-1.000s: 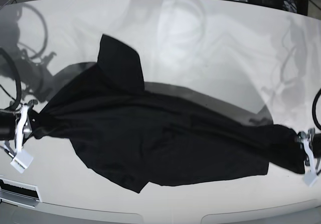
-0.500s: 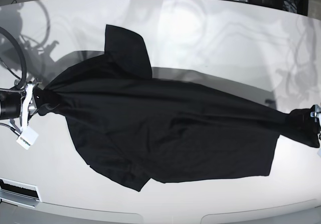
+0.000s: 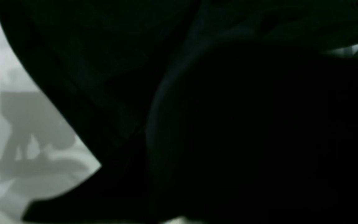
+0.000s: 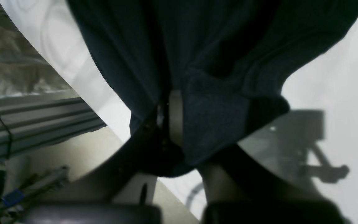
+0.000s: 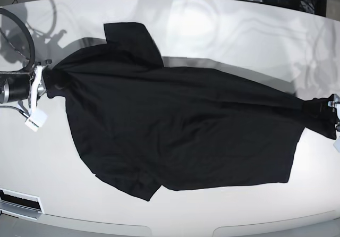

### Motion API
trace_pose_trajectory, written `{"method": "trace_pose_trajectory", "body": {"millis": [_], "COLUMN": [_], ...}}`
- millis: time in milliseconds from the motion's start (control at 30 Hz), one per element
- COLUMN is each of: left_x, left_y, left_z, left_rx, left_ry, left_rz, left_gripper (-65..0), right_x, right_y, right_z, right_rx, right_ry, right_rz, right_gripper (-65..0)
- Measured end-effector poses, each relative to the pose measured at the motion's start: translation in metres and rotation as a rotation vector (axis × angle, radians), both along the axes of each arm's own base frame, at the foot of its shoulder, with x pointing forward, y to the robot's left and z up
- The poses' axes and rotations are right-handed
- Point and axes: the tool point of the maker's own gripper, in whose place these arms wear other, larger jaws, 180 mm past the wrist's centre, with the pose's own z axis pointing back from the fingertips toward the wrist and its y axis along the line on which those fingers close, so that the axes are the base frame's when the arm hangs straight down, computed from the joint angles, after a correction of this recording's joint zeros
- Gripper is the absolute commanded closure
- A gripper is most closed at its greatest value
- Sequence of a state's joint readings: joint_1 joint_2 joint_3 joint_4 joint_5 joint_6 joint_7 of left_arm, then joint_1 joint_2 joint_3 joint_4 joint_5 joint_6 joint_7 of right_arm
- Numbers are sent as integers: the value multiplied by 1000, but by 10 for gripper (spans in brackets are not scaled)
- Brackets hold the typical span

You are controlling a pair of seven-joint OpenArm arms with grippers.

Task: Layout the t-shirt on the table in an organized manner, then fold the t-shirt properly
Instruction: 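Lower the stretched shirt flat onto the table and release both grippers, then move the right gripper to the shirt's collar corner and grasp it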

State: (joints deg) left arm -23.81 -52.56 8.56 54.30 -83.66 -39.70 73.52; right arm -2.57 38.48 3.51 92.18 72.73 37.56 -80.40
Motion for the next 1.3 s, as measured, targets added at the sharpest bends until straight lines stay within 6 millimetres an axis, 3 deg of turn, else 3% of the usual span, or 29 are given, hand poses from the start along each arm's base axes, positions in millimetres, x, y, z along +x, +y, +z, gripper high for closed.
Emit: {"method": "trace_pose_trajectory", "body": {"millis": [67,133,200,233,300,467,600,733,800,933,1100,1200,1300], "left_x": [0,1,2,4,11,30,33,33,35,37,40,40,40], "left_y": [4,7,10,11,15,27,28,25,23,23,23,23,23], "left_z": [2,5,7,9,18,47,52,49,50,51,53,53,53], "left_rx": [9,12,17,19,21,37,40,32,27,21,17,17,17], "left_ry": [-2,-11,-16,-26,-58,-147,-158,-154,-163,-175,-188,-189,-189], "left_rz": [6,13,16,21,34,61,61,56,59,64,70,71,70], "left_gripper": [0,-39,-233,-320,-414,-418,-418,-418,-418,-418,-418,-418,-418], "right_x": [-7,-11,-10,-9,-1,31,45,52,46,36,38,27,1], "right_y": [-1,0,-2,-2,-3,-19,-27,-70,-75,-57,-4,2,23], "right_z": [-4,-7,-6,-6,-1,31,59,44,32,21,62,51,27], "right_rx": [-4,-4,-10,-12,-15,-2,71,-122,-169,-104,247,252,301], "right_ry": [11,14,16,16,-1,-93,-198,-172,-146,-100,-204,-181,-99], "right_rz": [15,28,23,18,12,-68,-99,-256,-271,-267,-145,-138,-150], "right_gripper": [0,-188,-386,-436,-443,-443,-443,-443,-443,-443,-443,-443,-441]}}
